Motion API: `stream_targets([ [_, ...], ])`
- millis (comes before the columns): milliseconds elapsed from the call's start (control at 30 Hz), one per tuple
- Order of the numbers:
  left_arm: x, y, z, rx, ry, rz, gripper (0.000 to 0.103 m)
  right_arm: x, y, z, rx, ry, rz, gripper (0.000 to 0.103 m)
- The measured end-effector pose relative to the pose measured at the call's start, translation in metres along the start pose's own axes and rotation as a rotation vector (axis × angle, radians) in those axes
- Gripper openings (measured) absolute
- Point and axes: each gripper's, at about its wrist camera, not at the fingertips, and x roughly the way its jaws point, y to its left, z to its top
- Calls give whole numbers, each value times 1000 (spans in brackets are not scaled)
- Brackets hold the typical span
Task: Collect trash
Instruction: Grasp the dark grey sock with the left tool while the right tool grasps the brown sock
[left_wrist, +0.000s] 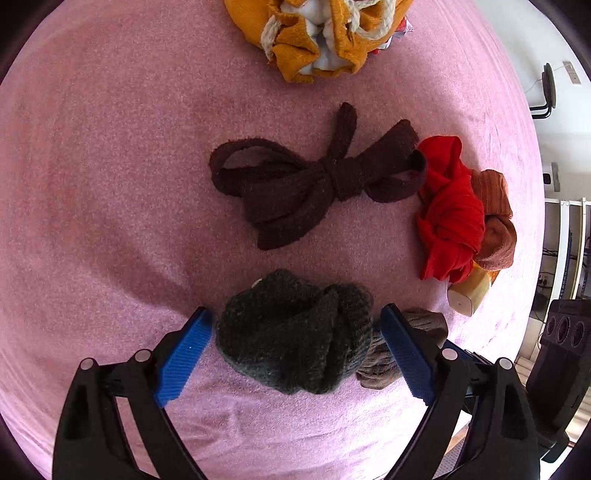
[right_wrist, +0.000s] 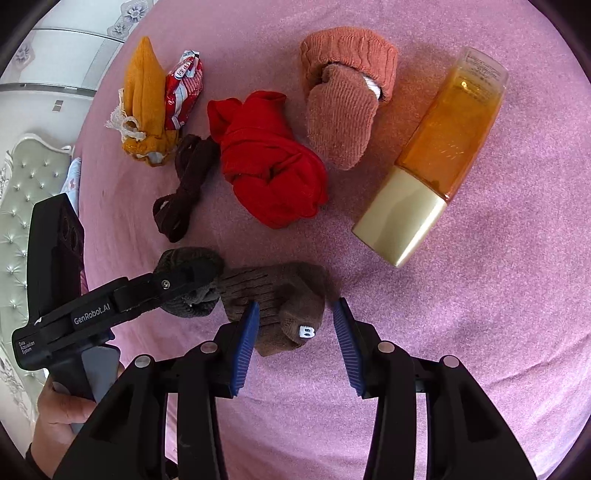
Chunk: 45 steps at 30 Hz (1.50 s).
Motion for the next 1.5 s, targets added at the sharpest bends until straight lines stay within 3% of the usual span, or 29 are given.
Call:
stream_targets([
  [67, 1, -3, -3, 8, -16, 21, 91, 1, 0, 1, -4, -15, 6, 27],
  [133, 2, -9, -10, 24, -39, 80, 81, 3, 3, -1, -12, -21, 16, 10],
  [200, -1, -12, -18, 47, -55, 115, 67, 3, 7, -6, -21, -31, 11, 8],
  [300, -6, -10, -31, 34, -57, 91, 52, -1, 4, -16, -15, -35, 19, 6],
  [367, -9, -2, -38, 7, -48, 76, 48, -6, 2, -22, -6, -37, 26, 6],
  [533, -19, 13, -67, -71, -21, 13, 47, -30, -4, -41, 1, -50, 31, 5],
  [800, -44, 0, -137, -29, -12, -23, 47, -80, -8, -94, -24, -96, 10, 5],
  [1133, -62, -43, -217, 120, 4, -66, 47, -130, -41, -185, 80, -182, 19, 5],
  [1500, -50, -110, -291, 326, 64, -76, 47, -178, -93, -280, 195, -293, 0, 5],
])
